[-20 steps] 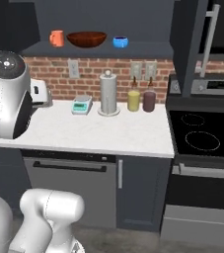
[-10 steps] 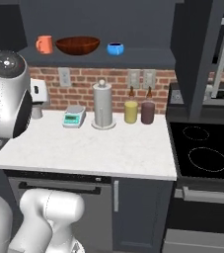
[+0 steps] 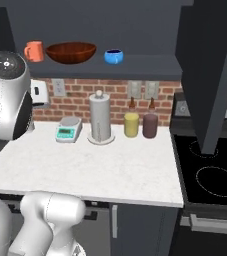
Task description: Gather all objects into one cabinet and sort the glasses and bowls to opposite sides.
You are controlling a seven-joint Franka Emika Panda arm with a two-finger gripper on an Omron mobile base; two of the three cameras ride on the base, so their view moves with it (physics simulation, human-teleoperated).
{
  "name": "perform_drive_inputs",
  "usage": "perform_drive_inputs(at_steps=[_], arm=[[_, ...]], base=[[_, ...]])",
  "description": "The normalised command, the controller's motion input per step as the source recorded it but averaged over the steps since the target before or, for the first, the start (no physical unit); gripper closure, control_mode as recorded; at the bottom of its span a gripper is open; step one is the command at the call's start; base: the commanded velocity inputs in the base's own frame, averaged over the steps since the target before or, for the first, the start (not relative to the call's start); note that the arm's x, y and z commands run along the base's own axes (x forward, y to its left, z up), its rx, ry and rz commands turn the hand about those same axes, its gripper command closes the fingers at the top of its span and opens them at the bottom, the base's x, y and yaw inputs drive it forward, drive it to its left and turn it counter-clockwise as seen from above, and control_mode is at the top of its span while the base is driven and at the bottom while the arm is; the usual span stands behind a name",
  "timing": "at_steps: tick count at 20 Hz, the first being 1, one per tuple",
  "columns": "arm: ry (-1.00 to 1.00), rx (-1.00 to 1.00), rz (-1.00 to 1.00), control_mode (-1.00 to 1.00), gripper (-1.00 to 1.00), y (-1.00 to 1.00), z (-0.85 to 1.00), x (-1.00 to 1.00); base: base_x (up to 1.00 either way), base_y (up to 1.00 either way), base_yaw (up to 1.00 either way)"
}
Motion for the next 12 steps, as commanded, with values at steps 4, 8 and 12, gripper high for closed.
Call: perform_drive_inputs(at_steps=[4,8,12], arm=[[0.0,0.0,0.0,1.0,1.0,0.0,0.0,0.0],[0.0,0.0,0.0,1.0,1.0,0.0,0.0,0.0],[0.0,0.0,0.0,1.0,1.0,0.0,0.0,0.0]], base=[[0.61,-0.08,0.0],[0.53,-0.07,0.0],[0.32,-0.06,0.0]])
